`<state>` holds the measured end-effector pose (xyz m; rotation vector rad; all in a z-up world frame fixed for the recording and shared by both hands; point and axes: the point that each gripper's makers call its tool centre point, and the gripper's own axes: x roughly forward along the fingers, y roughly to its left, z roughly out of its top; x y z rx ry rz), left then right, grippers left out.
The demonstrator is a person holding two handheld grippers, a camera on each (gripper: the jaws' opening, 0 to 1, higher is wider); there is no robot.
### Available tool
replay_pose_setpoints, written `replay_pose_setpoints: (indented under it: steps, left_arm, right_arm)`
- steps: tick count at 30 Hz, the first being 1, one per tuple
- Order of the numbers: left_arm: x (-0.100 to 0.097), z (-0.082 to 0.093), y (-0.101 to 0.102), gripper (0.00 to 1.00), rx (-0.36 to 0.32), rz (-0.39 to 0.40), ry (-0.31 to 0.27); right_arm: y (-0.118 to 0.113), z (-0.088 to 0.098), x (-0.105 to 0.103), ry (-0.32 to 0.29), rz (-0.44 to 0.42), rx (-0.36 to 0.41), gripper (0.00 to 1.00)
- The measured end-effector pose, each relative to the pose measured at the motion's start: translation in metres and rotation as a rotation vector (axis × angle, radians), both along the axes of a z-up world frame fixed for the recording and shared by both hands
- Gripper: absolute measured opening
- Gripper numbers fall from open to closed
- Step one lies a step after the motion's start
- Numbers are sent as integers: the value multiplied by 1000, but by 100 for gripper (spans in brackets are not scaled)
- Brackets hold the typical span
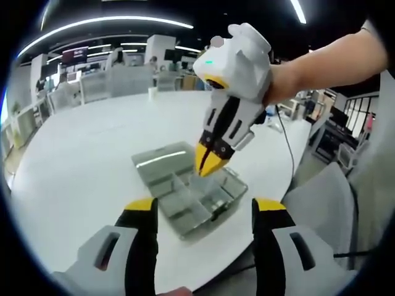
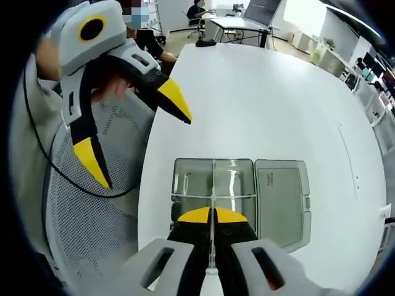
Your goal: Insert the divider into the dual guide fixture by aligning both edges with the guide slots and pushing it downward to the bottom, including one-sided entry, uneven engagement, binding, and posture correction.
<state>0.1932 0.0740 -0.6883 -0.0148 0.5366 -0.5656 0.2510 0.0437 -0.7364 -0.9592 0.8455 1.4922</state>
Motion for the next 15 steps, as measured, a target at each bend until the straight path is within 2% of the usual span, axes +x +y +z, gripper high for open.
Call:
replay_pose_setpoints:
  steps: [5, 8, 15]
  left_arm:
    - [-1, -1, 0, 59, 2, 1, 2]
    - [-1, 0, -1, 59, 2, -2, 2]
    - [0, 4, -1, 59, 2, -4, -2]
  right_arm:
    - [1, 0, 2, 11, -27, 18, 0]
    - [1, 0, 1, -4, -11, 23, 0]
    - [2, 0, 2, 6, -17, 11, 0]
